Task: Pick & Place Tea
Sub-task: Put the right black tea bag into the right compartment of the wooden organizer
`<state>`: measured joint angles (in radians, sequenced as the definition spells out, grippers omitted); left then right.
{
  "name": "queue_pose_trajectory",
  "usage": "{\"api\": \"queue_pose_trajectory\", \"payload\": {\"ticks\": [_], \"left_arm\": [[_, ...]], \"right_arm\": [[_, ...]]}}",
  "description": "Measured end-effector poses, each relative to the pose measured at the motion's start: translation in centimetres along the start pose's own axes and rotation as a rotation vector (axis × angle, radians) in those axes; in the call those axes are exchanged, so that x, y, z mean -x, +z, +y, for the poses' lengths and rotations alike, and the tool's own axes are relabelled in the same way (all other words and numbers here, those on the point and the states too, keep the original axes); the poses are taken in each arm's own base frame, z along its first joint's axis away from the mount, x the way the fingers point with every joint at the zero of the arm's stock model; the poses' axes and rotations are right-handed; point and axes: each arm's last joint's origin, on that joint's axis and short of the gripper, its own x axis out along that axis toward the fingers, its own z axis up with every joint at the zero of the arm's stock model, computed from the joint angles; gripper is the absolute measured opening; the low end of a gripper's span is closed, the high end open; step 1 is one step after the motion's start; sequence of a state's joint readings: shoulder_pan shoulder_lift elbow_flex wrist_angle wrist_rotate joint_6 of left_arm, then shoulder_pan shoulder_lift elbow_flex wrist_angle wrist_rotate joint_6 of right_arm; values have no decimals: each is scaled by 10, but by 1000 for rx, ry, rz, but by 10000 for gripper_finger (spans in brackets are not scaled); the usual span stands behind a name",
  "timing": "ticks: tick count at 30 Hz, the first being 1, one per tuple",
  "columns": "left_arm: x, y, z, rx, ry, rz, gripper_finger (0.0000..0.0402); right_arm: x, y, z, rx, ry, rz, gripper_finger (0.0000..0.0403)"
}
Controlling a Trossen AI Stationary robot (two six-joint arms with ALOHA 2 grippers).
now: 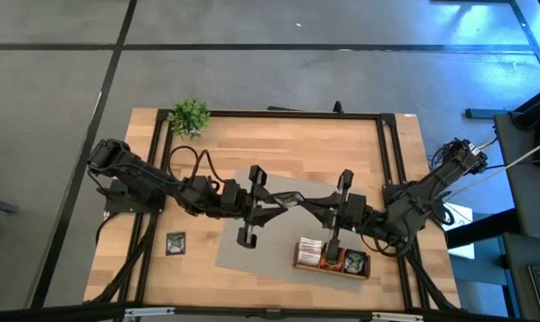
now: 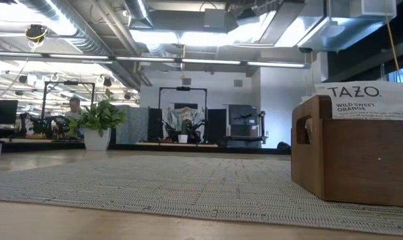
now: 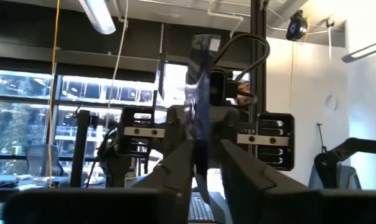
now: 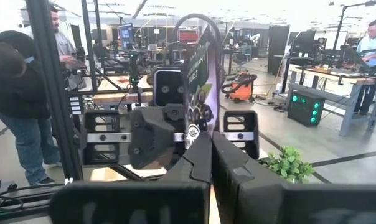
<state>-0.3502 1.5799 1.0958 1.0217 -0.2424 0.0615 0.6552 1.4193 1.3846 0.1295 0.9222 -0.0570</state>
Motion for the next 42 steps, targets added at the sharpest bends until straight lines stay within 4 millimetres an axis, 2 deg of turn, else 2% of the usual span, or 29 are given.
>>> {"api": "queue_pose_trajectory", "payload": {"ticks": [6, 9, 13, 17, 21, 24, 28, 31, 42], "left_arm": [[-1, 0, 2, -8, 6, 1, 13], [-1, -1, 4, -13, 8, 10, 12], [-1, -3, 4, -27, 20, 28, 16], [-1, -7, 5, -73, 36, 72, 10], [0, -18, 7, -43, 39, 175, 8], [2, -29, 12, 9, 41, 293, 8], [5, -43, 17, 71, 15, 436, 8], [6, -51, 17, 99, 15, 475, 8], [6, -60, 15, 121, -3, 495, 8]], "right_arm": [[0, -1, 0, 15, 1, 8, 7], [1, -3, 0, 72, 10, 27, 21], [4, -5, 3, 67, 47, 40, 75], [16, -3, -1, 54, 59, 104, 144], [33, 13, -17, -108, 110, 236, 194], [43, 27, -29, -181, 185, 354, 213], [47, 34, -34, -143, 206, 415, 227], [43, 30, -35, -107, 200, 439, 229], [1, 3, -46, -89, 279, 658, 203]]}}
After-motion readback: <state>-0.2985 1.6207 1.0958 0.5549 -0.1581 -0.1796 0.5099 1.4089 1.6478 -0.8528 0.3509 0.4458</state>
